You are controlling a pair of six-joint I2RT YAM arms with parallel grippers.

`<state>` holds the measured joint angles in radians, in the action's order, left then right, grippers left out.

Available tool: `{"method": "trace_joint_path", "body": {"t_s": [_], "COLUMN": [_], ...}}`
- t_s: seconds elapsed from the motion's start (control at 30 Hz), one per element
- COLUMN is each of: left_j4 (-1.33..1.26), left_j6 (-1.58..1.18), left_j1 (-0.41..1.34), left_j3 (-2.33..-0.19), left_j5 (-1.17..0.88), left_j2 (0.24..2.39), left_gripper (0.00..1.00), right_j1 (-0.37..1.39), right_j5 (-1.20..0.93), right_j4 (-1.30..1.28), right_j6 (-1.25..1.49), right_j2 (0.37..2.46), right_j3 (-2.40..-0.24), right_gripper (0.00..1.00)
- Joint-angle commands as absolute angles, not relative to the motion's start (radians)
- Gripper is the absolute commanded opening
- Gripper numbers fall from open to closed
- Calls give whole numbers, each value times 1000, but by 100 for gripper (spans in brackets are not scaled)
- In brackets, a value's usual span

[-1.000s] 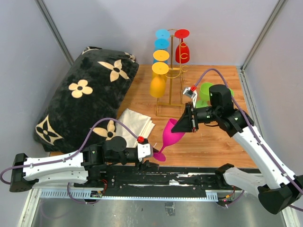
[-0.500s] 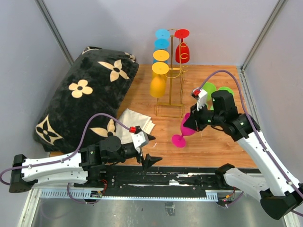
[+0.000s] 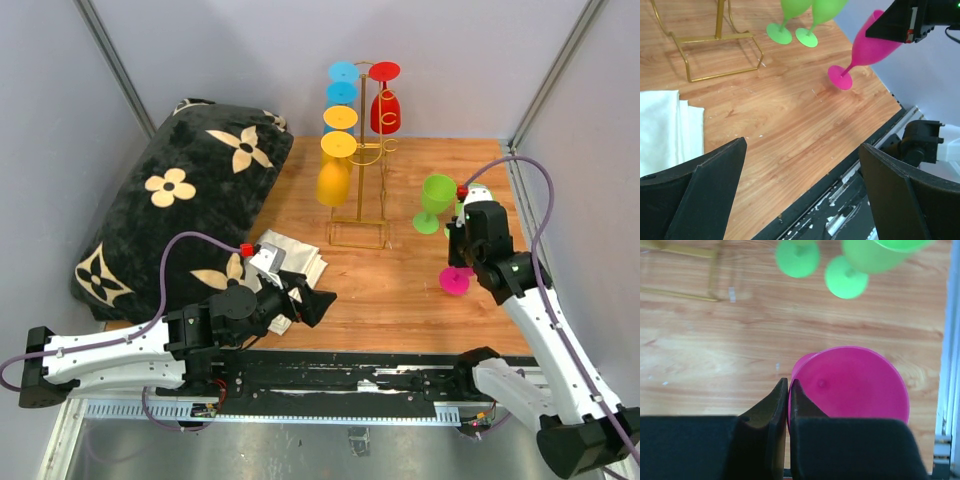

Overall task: Take the wine glass off the wine glass rack
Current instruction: Place the wine glass at the center of the board.

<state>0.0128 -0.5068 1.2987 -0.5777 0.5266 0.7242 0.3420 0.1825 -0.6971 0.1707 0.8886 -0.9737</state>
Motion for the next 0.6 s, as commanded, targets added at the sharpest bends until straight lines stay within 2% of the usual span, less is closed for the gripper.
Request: {"method": "trace_joint_path", "body": {"t_s": [0.0,0.2,0.57], "left_j4": [21,24,55], "left_j6": [-598,-611,-639], "left_j1": [1298,1298,1298], "left_j3": [-604,-622,-636], "left_j5": [573,538,517], "left_j2": [712,719,744], "left_gripper": [100,100,100], "right_j1": [201,44,-46], "right_j5": [239,226,423], "right_j4": [-621,-499,-386], "right_j6": [233,299,320], "right_j2": [874,937,1170], "right_j3": [-914,-908,-1019], "right_gripper": [1,1,1]}}
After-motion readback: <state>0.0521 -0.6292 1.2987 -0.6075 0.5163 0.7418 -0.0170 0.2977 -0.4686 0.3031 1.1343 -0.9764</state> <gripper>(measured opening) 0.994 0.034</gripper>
